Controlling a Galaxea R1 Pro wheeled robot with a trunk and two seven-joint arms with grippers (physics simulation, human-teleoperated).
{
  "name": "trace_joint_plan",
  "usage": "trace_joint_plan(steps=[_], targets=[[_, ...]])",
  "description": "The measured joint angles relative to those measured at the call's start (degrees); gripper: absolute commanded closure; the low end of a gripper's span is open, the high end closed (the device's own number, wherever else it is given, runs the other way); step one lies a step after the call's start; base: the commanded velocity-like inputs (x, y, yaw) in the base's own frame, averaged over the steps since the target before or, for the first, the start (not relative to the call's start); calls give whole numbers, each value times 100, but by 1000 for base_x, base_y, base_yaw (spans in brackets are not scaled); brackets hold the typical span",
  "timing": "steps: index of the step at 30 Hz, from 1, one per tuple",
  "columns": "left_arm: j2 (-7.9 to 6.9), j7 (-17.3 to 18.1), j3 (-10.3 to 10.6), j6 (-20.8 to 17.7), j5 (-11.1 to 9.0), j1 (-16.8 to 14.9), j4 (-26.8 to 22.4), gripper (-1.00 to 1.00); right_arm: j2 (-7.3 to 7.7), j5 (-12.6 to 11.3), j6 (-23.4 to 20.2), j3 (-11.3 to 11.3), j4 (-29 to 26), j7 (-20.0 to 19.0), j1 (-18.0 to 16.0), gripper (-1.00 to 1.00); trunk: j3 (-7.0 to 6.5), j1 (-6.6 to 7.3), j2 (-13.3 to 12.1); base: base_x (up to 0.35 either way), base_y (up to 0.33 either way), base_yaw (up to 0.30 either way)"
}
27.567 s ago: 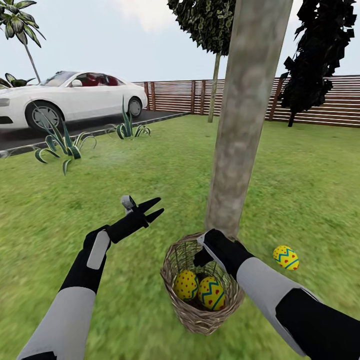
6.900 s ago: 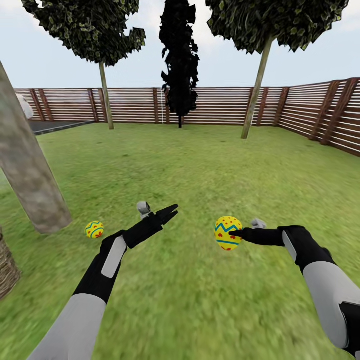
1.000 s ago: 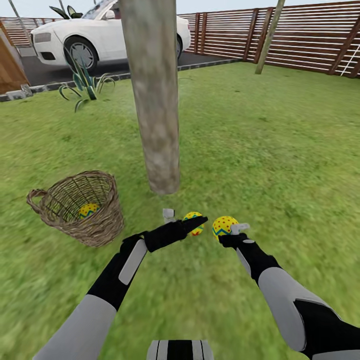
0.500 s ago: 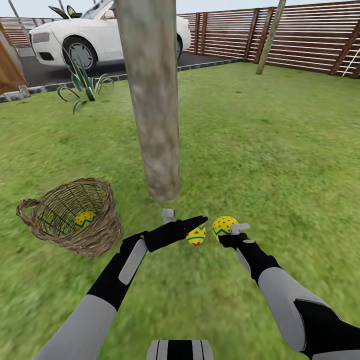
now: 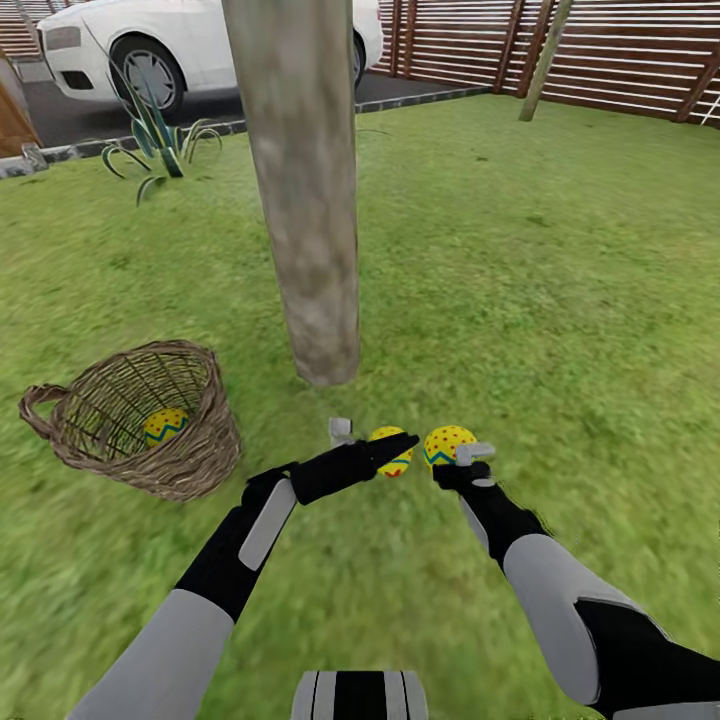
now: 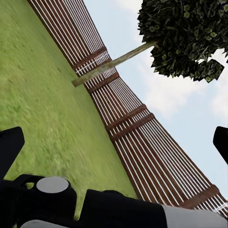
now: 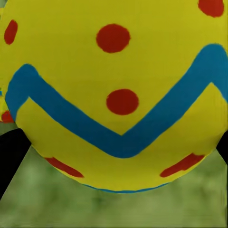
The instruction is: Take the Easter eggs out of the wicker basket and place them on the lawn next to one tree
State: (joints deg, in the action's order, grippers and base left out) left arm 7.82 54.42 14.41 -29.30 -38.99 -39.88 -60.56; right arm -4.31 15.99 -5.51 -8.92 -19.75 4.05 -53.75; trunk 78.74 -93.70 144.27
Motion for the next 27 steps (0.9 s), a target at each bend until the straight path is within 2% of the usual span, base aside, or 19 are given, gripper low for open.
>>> trace_joint_plan(steps=[2, 5, 10, 12, 18, 27], targets=[[1, 0, 3, 0, 0, 0, -1, -100, -3, 1, 336, 184, 244, 104, -11, 100, 45, -5, 3, 0, 0, 0], [1, 0, 4, 0, 0, 0, -2, -100, 25, 3, 644, 247, 530, 145, -20, 100, 111, -13, 7, 0, 0, 0], [1, 0, 4, -1, -7, 0, 8, -100, 27, 7, 700, 262, 597, 225, -26, 100, 156, -18, 10, 0, 0, 0], [1, 0, 4, 2, -10, 0, 14, -100, 25, 7, 907, 271, 564, 257, -27, 100, 156, -18, 10, 0, 0, 0], [17, 5, 31, 61, -169, 87, -1, -100, 33, 13, 981, 272, 541, 267, -79, 100, 156, -18, 10, 0, -9, 0], [19, -7, 48, 285, -457, 113, 8, -100, 24, 11, 1021, 272, 536, 295, -80, 100, 156, -18, 10, 4, -289, 0]])
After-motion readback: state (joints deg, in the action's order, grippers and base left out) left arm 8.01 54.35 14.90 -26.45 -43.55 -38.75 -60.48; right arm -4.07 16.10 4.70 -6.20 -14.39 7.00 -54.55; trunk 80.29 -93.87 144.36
